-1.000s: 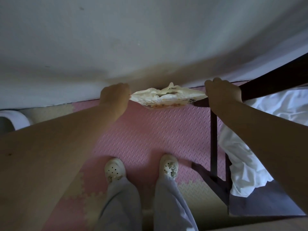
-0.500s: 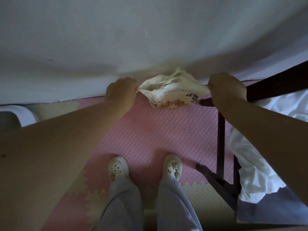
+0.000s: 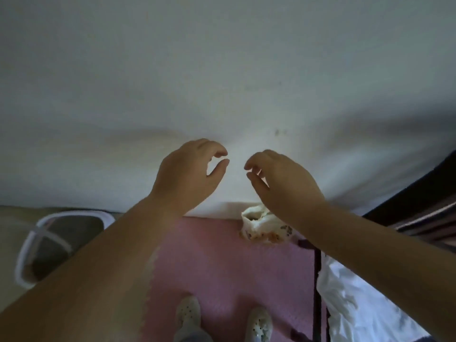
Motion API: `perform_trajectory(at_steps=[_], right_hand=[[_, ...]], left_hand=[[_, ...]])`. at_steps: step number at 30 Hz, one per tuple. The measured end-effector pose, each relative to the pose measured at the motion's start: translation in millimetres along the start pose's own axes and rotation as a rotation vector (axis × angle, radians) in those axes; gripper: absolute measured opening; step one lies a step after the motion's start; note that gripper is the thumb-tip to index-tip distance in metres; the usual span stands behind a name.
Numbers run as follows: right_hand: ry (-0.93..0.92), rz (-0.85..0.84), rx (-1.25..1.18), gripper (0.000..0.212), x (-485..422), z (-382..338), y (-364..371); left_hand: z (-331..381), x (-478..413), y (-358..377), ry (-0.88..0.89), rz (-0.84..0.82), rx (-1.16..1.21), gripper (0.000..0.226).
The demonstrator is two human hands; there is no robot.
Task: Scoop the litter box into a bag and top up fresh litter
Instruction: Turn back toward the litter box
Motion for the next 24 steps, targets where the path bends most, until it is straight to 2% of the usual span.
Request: perform_trajectory(at_steps=[3, 6, 11, 18, 24], right_hand=[[-0.152, 0.096, -0.021, 0.019, -3, -92, -93], [-0.302, 0.17, 0.063, 0.032, 8, -180, -167], [-0.435, 0.183, 0.161, 0.056, 36, -307, -230], [-0.578, 0.146, 0.155, 0.063, 75, -480, -226], [-0.781, 0.072, 0.082, 0.065, 122, -645, -162]], left_hand=[[13, -4, -129, -0.057, 0.147, -0.099, 0.026], [22, 11, -245, -0.125, 0.199, -0.254, 0.044], [20, 77, -402, -0.246, 0.245, -0.466, 0.065], [-15, 211, -534, -0.527, 0.155, -0.494, 0.093], [-61, 368, -616, -0.827, 0.183, -0.546, 0.077]])
Point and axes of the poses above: each hand's wrist, its own x-axis away from the middle knuckle, its own y-axis out of the palm, z = x × y, the point moved 6 cm from there along -x, towards the middle knuckle, and after that the axes turned 7 degrees about y, right-handed, at the moved point
